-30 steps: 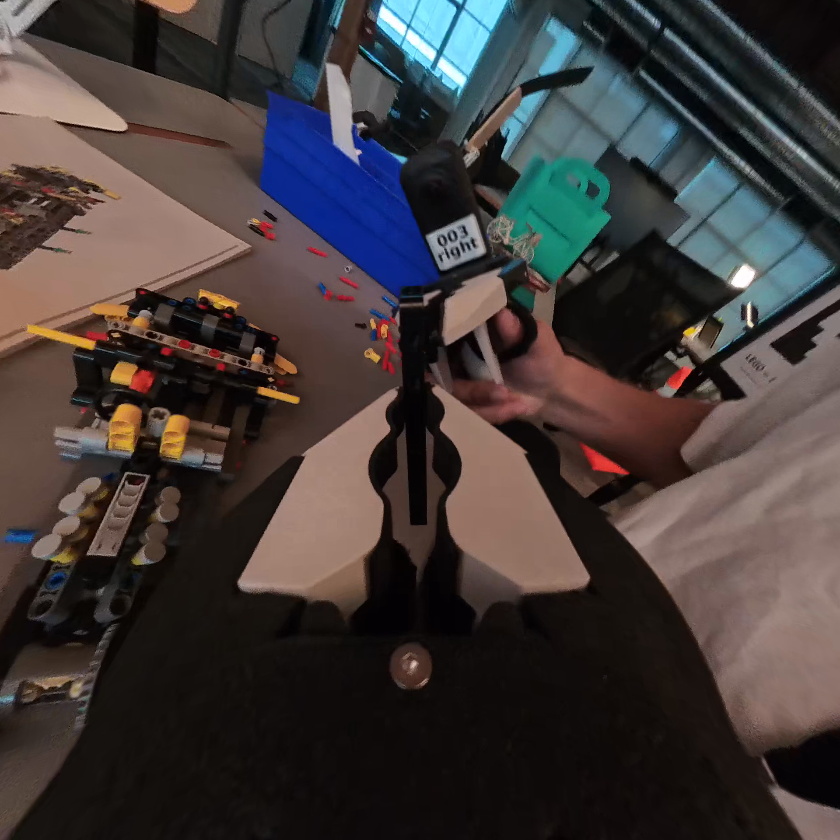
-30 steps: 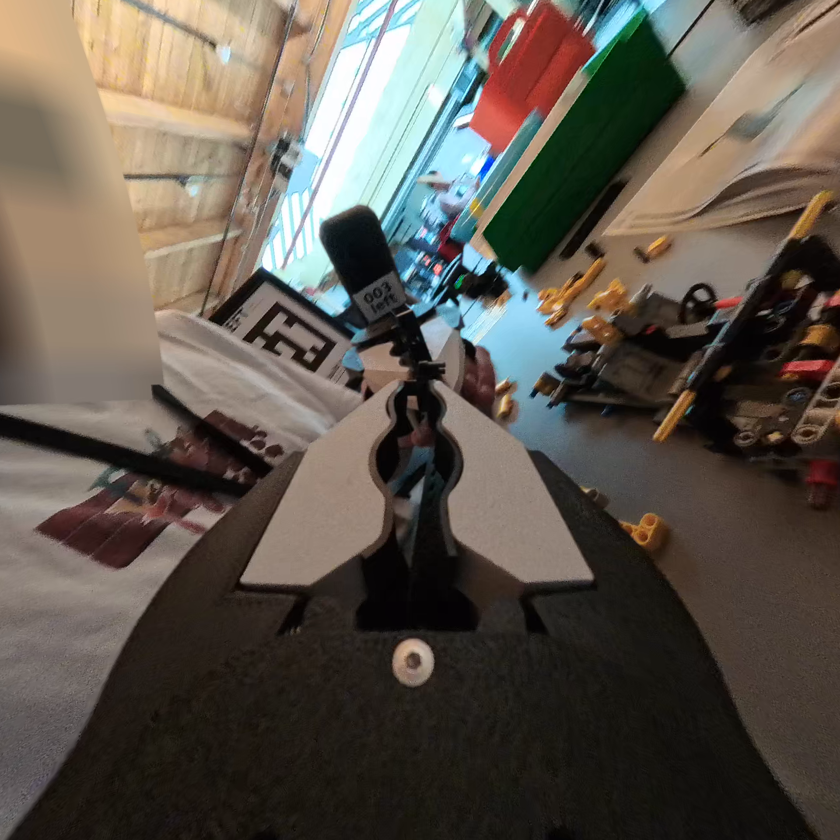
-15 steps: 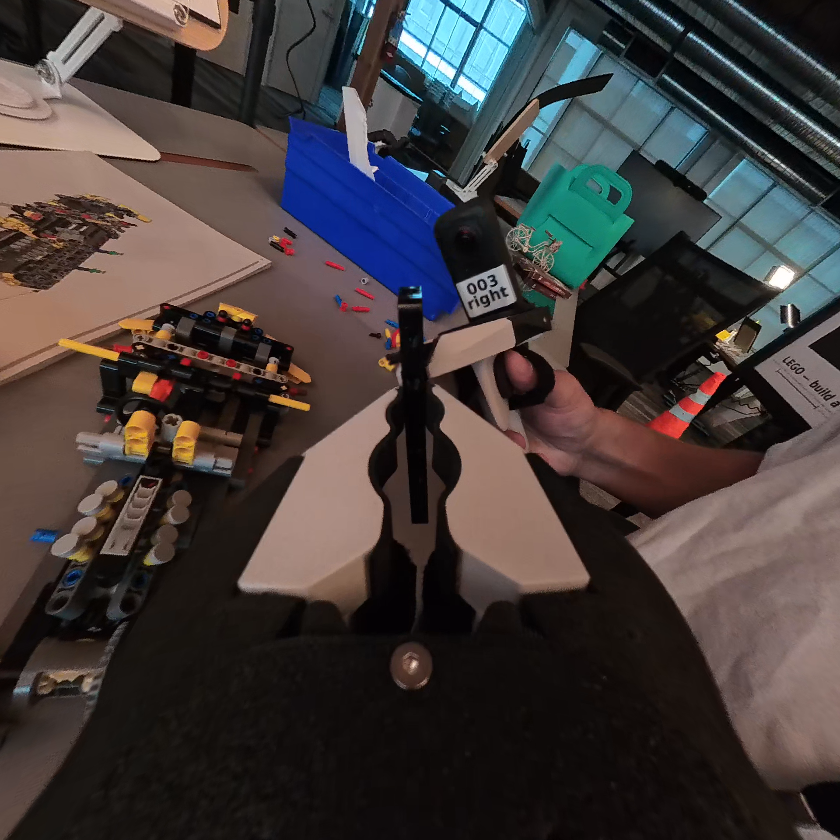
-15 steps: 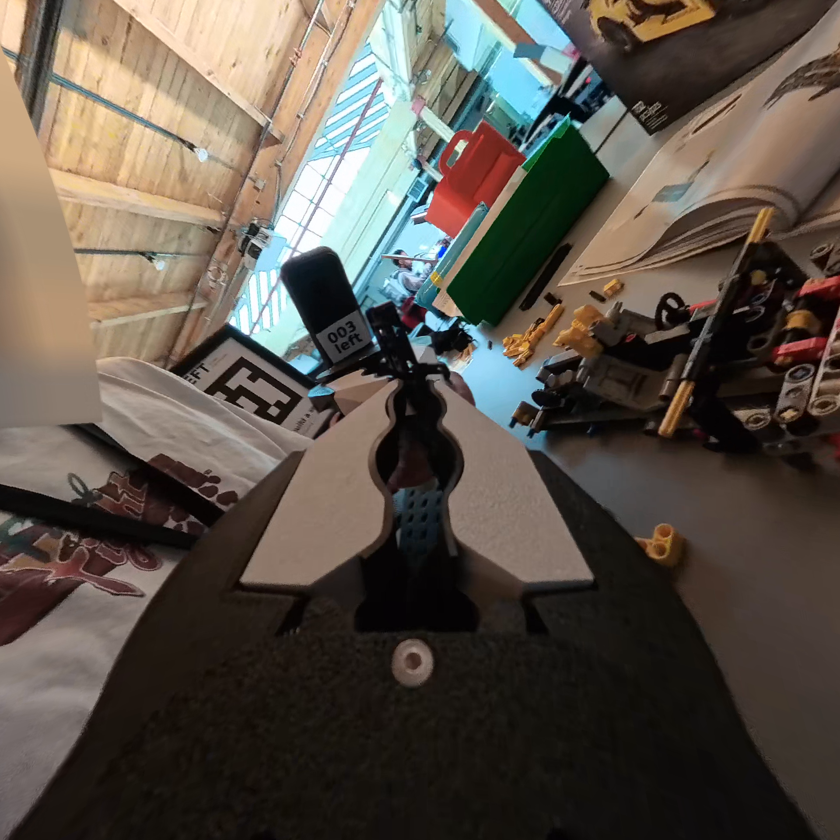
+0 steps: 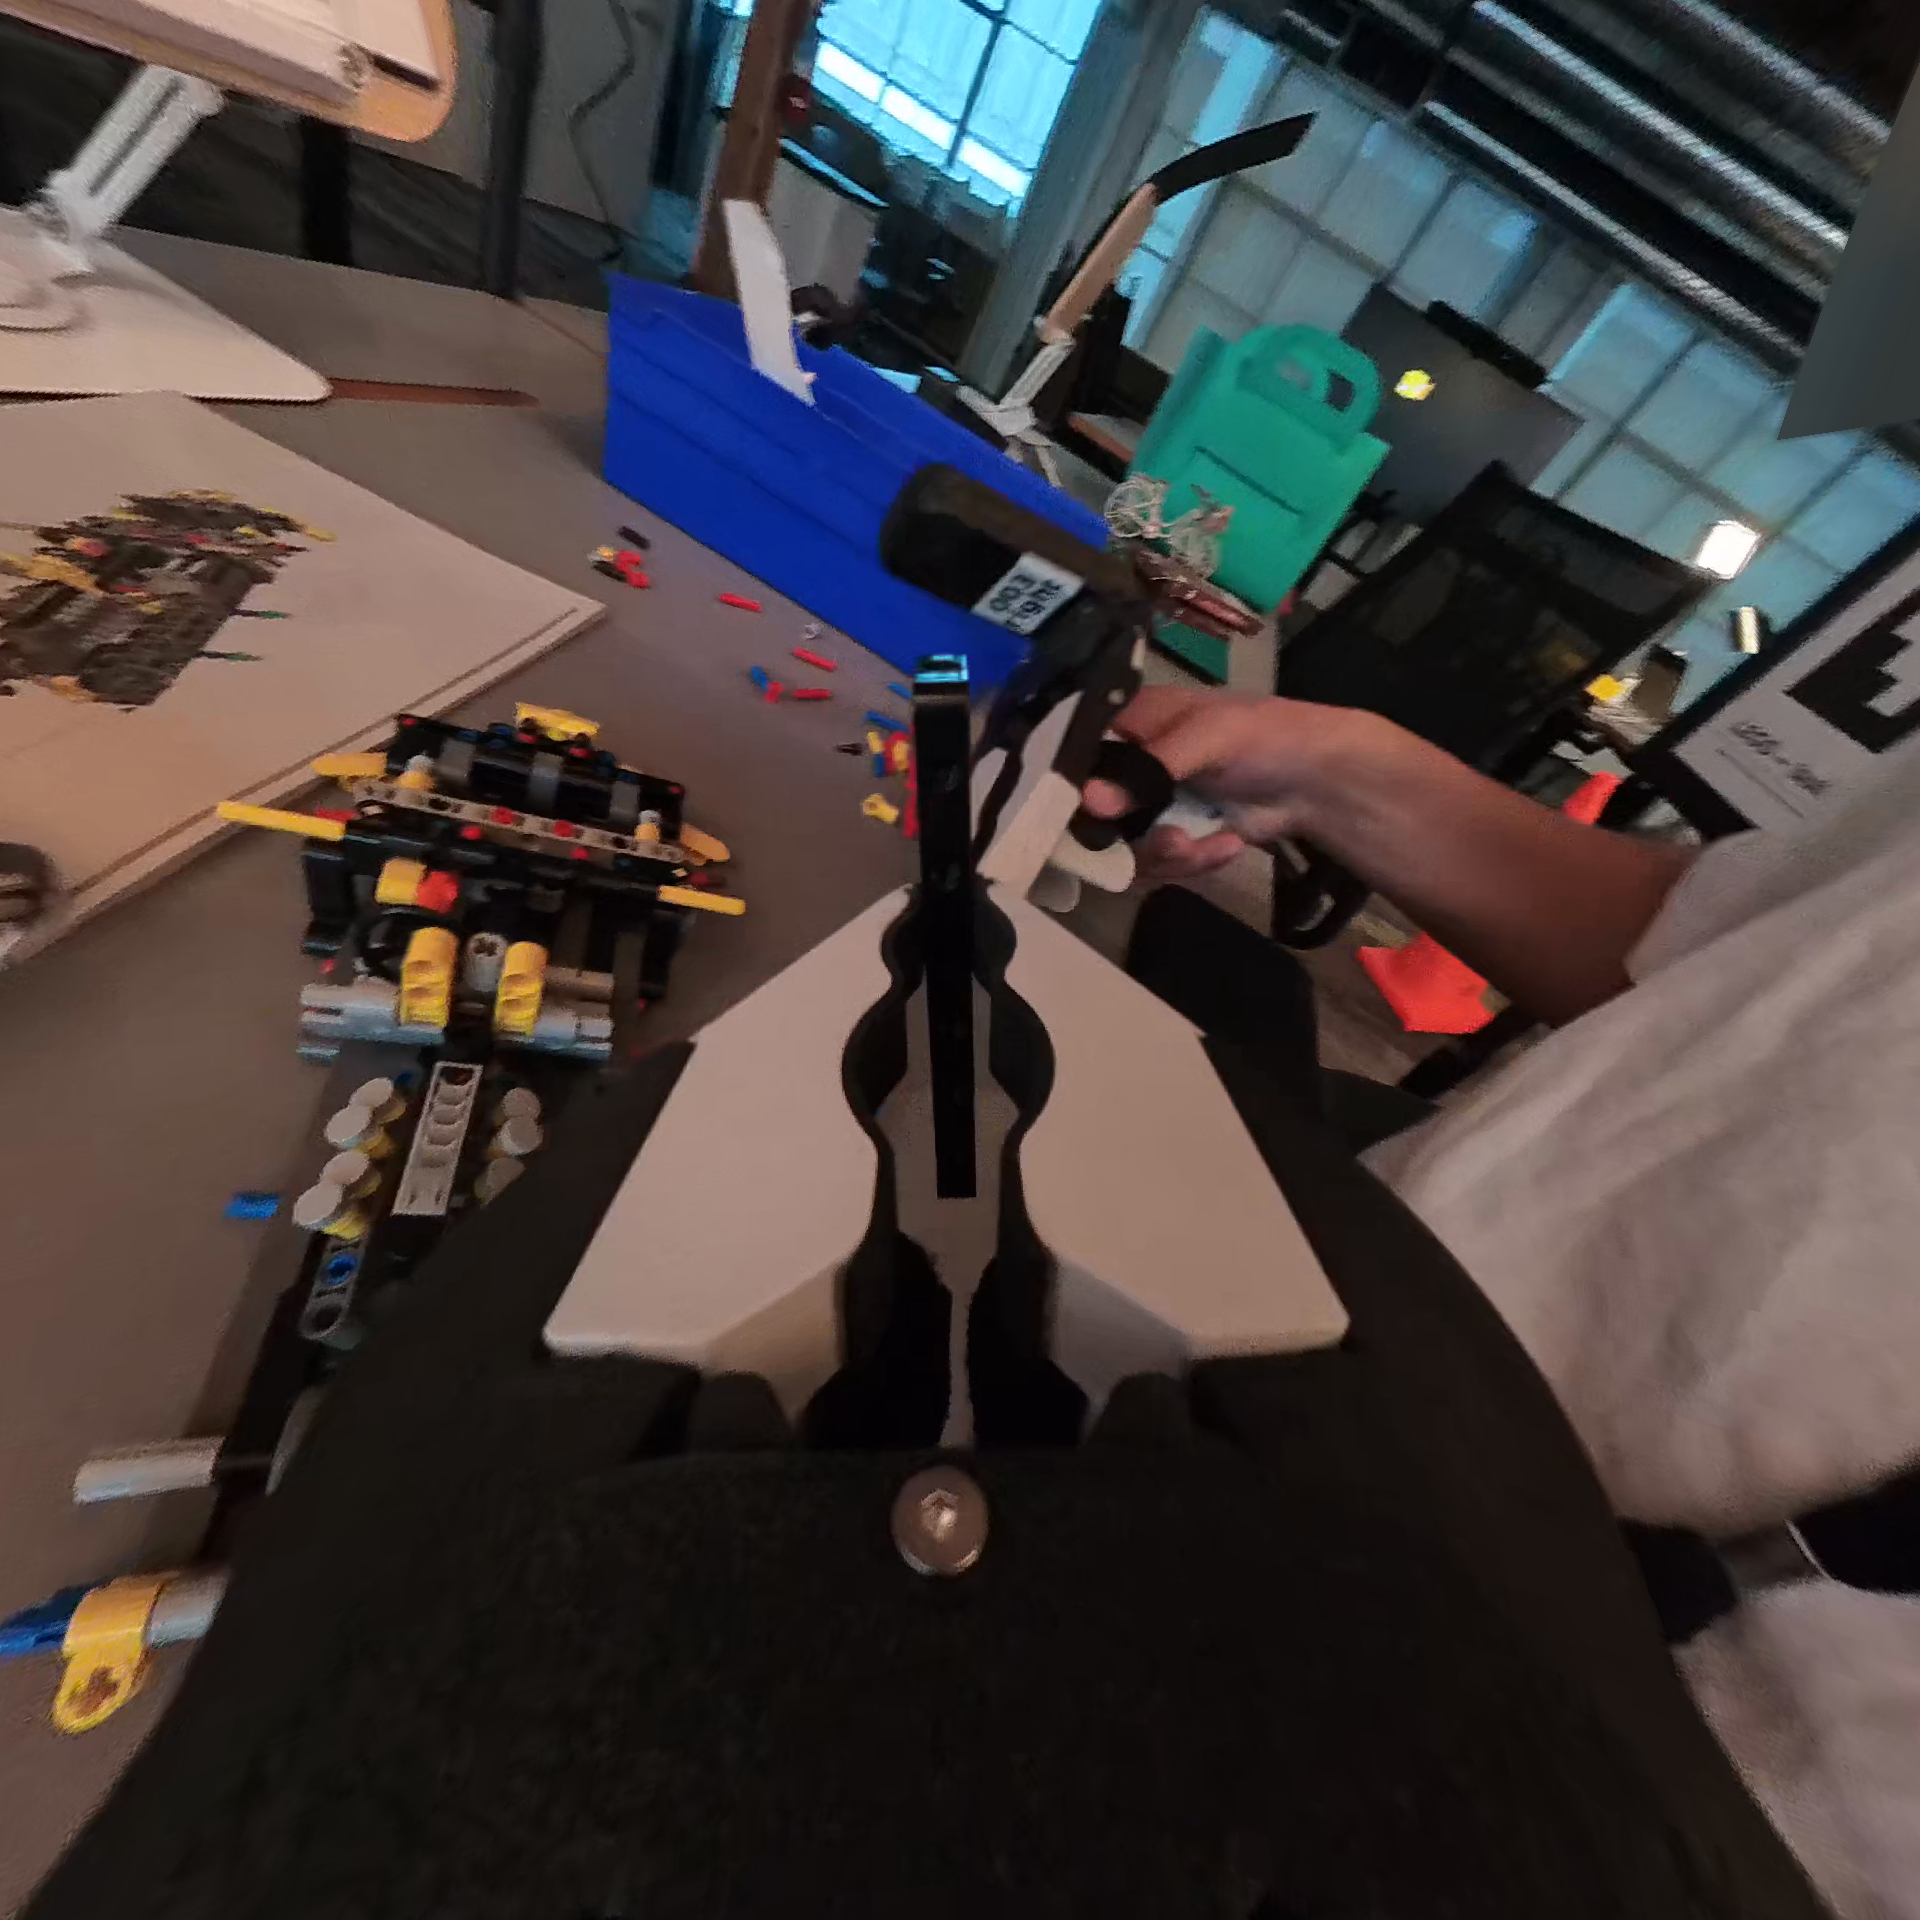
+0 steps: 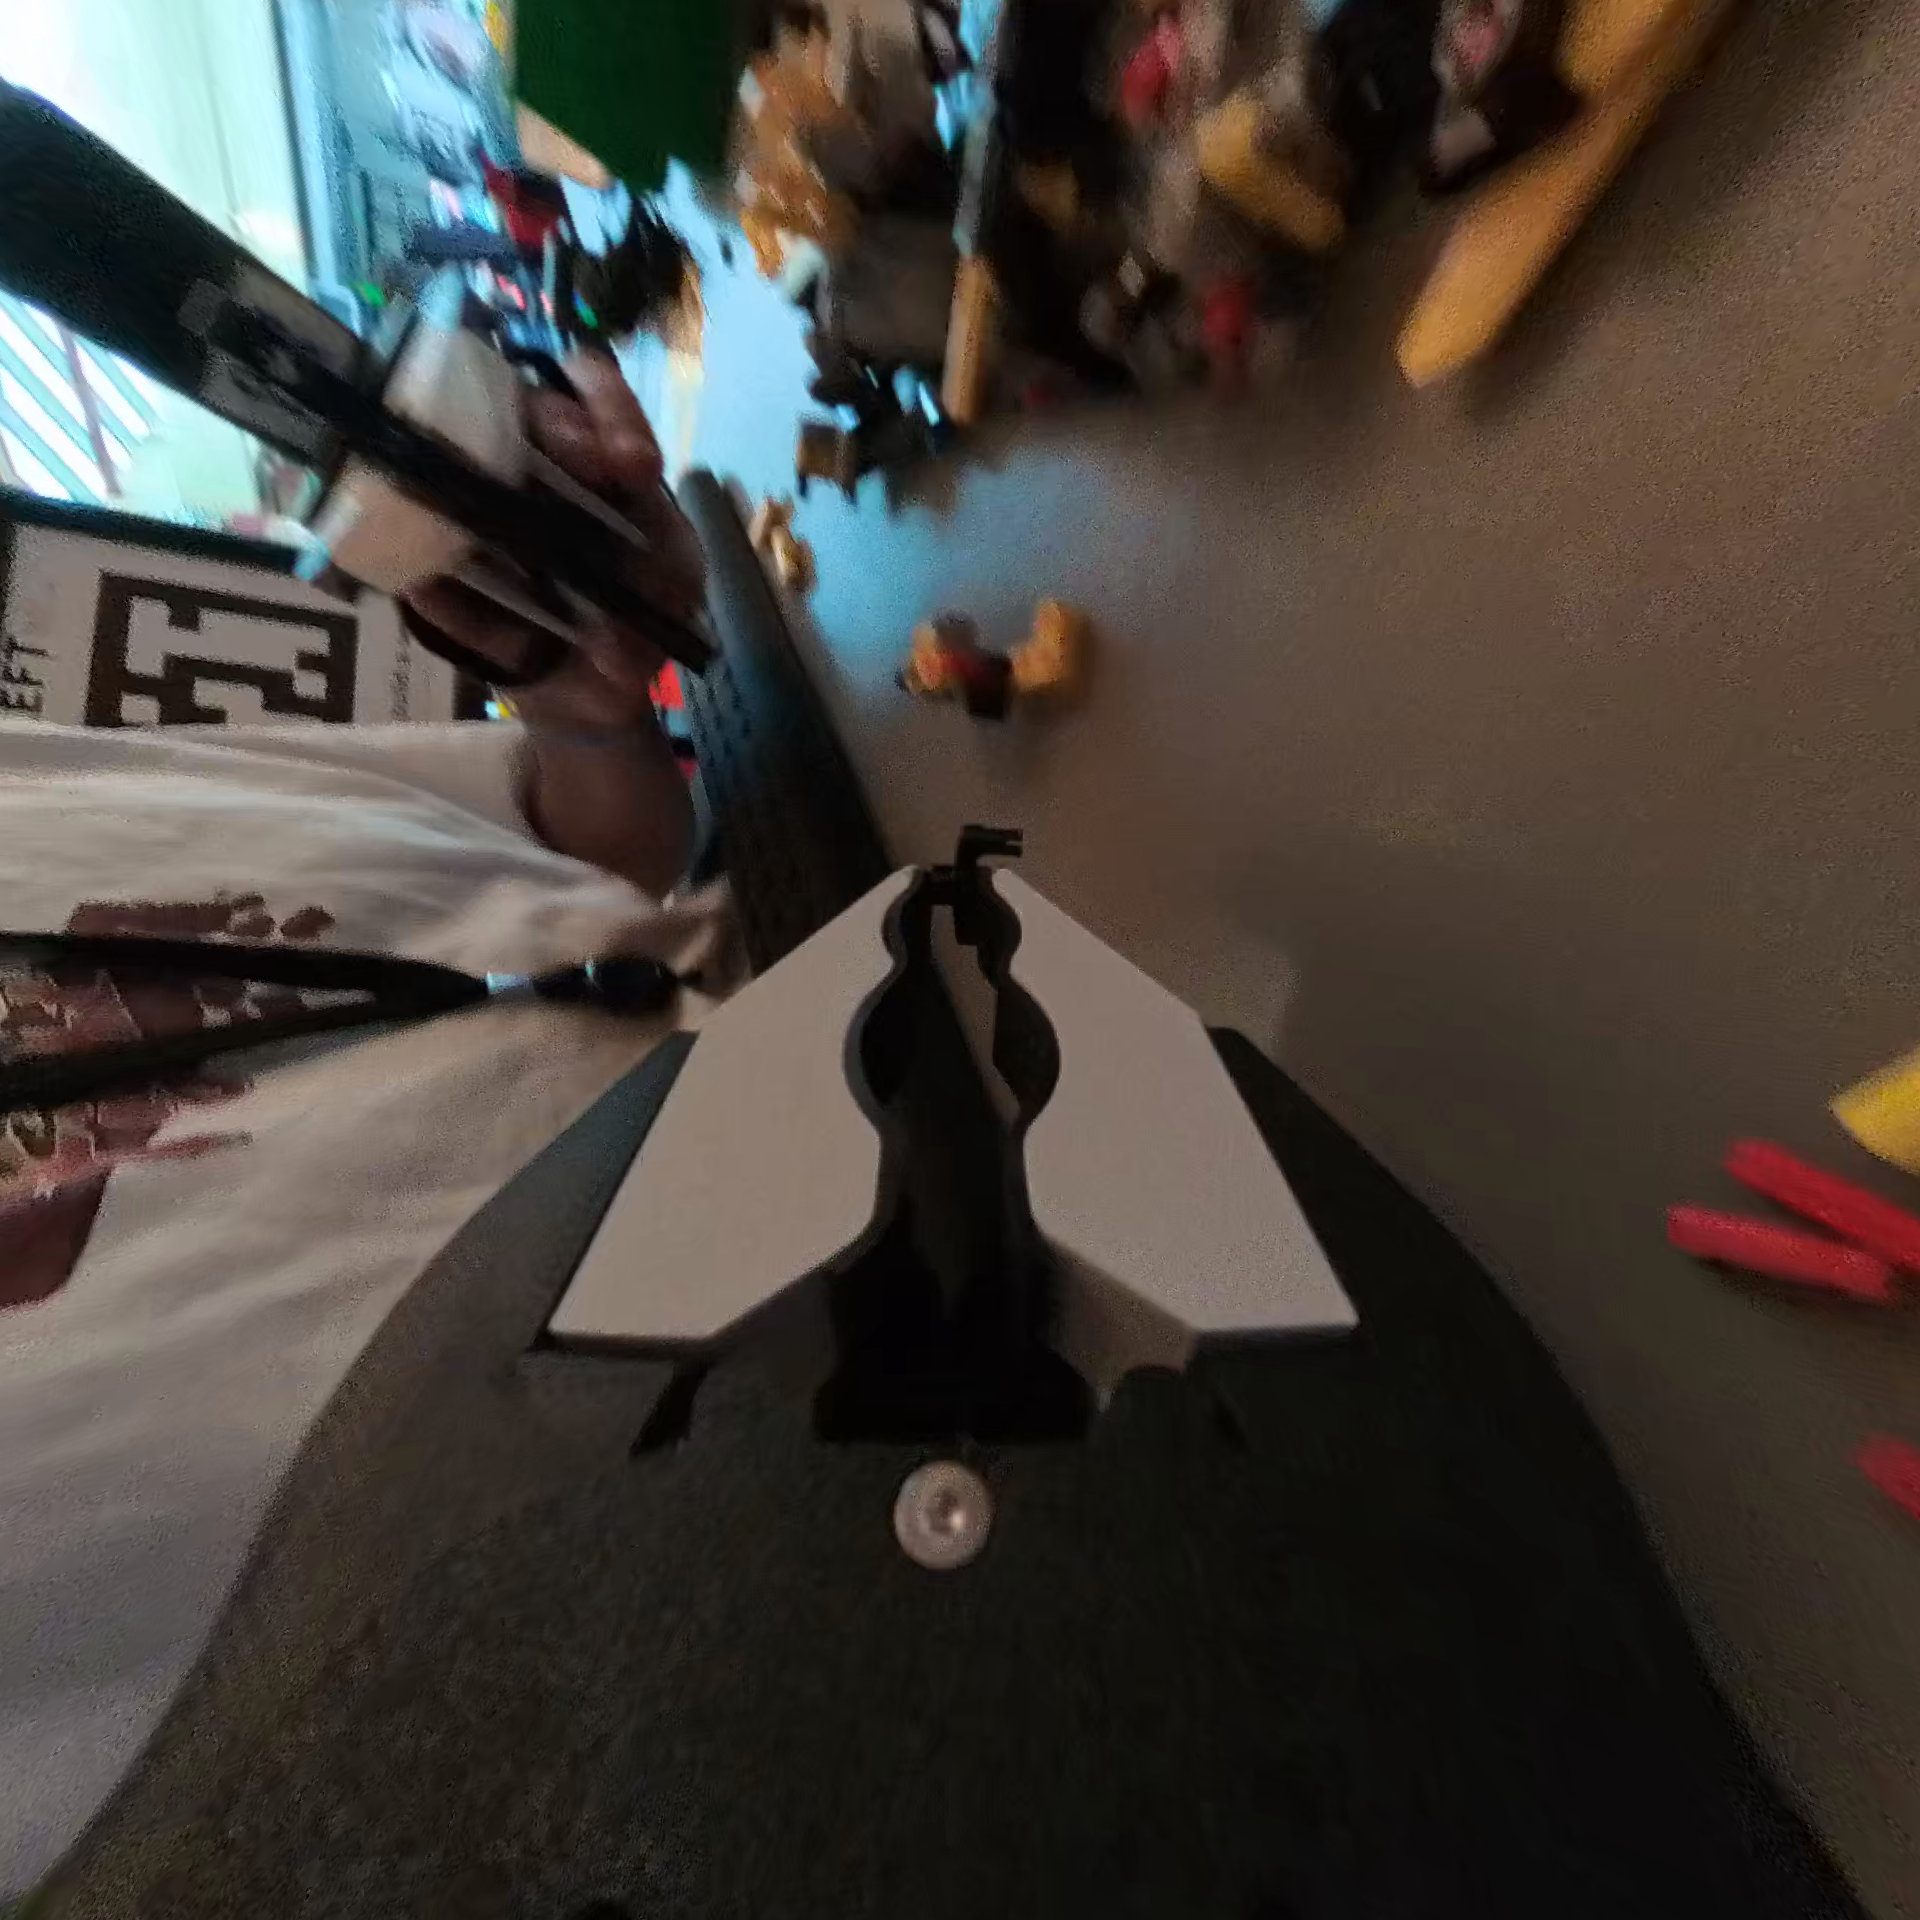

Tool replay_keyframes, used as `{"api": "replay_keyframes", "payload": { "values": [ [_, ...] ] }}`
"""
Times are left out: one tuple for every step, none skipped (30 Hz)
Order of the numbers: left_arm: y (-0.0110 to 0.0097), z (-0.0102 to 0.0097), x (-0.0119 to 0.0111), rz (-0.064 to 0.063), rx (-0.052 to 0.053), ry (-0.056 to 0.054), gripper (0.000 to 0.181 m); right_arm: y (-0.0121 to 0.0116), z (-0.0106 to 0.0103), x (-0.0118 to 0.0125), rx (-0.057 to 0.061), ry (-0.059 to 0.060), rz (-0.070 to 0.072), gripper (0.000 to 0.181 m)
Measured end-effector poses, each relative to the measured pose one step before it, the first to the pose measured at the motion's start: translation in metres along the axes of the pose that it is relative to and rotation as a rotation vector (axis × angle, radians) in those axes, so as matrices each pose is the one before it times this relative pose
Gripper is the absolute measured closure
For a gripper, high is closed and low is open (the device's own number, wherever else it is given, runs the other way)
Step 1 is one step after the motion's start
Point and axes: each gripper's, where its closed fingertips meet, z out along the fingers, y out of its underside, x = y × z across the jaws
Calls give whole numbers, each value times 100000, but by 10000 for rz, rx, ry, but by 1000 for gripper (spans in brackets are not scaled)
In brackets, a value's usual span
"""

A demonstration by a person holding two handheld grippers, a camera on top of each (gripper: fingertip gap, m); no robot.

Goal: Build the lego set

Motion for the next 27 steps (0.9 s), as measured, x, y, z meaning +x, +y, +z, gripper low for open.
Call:
{"api": "replay_keyframes", "payload": {
  "values": [
    [-127, -35, 325, 58, 20, 203, 173, 465, -501, 473, -260, -18, 64, 174],
    [-57, 44, 332, 150, -14, 137, 173, 445, -346, 204, -281, -182, 201, 174],
    [33, 96, 326, 209, -69, 101, 173, 823, -134, 311, -574, -113, 344, 174],
    [73, 127, 267, 215, -92, 45, 173, 852, 19, 224, -599, -27, 57, 174],
    [60, 112, 156, 176, -61, -17, 173, 563, 121, -252, -386, -233, -148, 174],
    [32, 106, 129, 99, -20, -13, 173, 730, 209, -455, -494, -383, 33, 174],
    [30, 84, 176, 12, -5, 46, 173, 789, 244, -144, -550, -184, 76, 174],
    [24, 65, 128, -47, 15, 51, 173, 487, 221, 155, -360, 74, -138, 173],
    [34, 43, 54, -60, 35, 9, 173, 428, 194, 188, -311, 85, -134, 174],
    [72, 29, -15, -49, 20, -23, 173, 413, 162, 436, -320, 197, -28, 174],
    [110, 18, -14, -31, -14, -18, 173, 346, 111, 613, -254, 319, 5, 174],
    [142, 29, 2, -21, -37, -7, 173, 238, 39, 87, -179, -13, -26, 174],
    [120, 28, 31, -13, -31, 4, 173, 44, -71, 29, -55, -1, -114, 174],
    [70, 28, 16, -13, -13, -1, 173, -32, -94, 70, -8, 79, -211, 174],
    [54, 29, 6, -20, -7, 3, 173, 0, -113, 99, -31, 79, -155, 173],
    [37, 39, 41, -27, -12, 26, 173, -3, -99, 50, -33, 14, -78, 173],
    [38, 32, 40, -18, -15, 35, 173, -73, -81, 14, 11, -32, -59, 173],
    [31, 44, 39, 3, -22, 31, 173, -106, -62, -108, 49, -119, -75, 170],
    [42, 51, 7, 21, -30, 16, 173, -34, -30, -225, 8, -181, -46, 166],
    [39, 27, -26, 30, -32, -8, 173, -31, -44, -122, 1, -66, -65, 163],
    [17, 25, -45, 26, -25, -20, 173, -117, -91, -136, 60, -13, -182, 158],
    [3, 19, -41, 14, -14, -20, 173, -117, -169, -40, 83, 91, -153, 157],
    [16, 31, -66, 10, -18, -40, 173, -132, -261, 184, 83, 291, -158, 157],
    [60, 42, -84, 33, -45, -62, 173, -189, -379, 450, 126, 564, -272, 157],
    [91, 59, -75, 63, -58, -69, 173, -257, -438, 368, 153, 656, -393, 157],
    [96, 82, -27, 72, -57, -54, 173, -93, -435, 176, 54, 660, -377, 156],
    [88, 85, 26, 58, -56, -14, 173, 12, -464, 347, -37, 839, -326, 156]
  ]
}}
